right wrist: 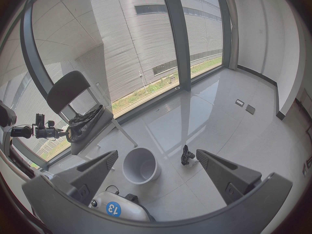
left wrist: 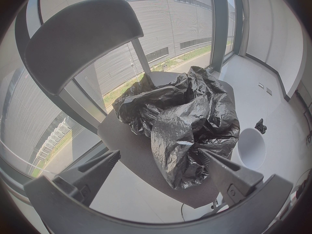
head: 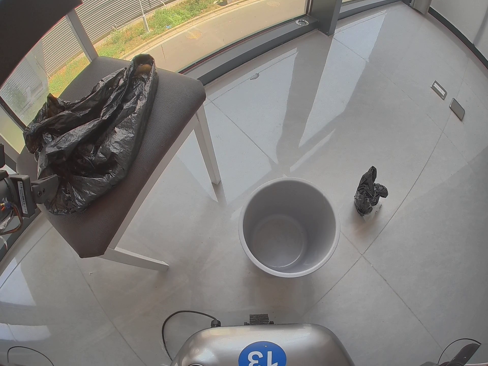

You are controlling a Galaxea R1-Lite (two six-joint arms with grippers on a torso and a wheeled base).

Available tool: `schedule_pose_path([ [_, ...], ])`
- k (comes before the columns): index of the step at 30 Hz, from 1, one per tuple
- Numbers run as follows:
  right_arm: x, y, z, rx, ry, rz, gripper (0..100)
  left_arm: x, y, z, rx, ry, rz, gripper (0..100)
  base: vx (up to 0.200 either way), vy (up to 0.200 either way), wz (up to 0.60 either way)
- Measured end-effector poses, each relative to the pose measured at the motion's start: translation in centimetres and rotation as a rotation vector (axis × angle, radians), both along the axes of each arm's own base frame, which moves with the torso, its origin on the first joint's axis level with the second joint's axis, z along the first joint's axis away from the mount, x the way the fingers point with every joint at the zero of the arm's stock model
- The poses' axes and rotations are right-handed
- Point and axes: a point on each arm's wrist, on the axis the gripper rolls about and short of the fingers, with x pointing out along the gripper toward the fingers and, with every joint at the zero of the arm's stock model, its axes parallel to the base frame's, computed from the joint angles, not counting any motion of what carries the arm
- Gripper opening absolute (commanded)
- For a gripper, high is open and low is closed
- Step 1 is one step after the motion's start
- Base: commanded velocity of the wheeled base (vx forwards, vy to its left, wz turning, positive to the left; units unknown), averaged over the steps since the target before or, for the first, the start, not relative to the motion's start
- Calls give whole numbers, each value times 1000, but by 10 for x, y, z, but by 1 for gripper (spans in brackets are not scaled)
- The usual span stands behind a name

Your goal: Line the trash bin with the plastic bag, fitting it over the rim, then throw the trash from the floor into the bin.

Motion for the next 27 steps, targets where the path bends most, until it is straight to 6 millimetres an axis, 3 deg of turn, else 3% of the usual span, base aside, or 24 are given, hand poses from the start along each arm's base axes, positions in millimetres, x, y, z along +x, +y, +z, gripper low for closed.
schedule_pose_path([
  [14, 1, 0, 2, 1, -8, 1, 100, 19, -1, -2, 1, -3, 4, 100, 0, 0, 0],
  [15, 1, 0, 2, 1, -8, 0, 100, 21, -1, -3, 1, -1, 3, 0, 0, 0, 0],
  [27, 3, 1, 1, -24, -7, 7, 100, 41, 0, -9, 3, 26, 11, 0, 0, 0, 0],
])
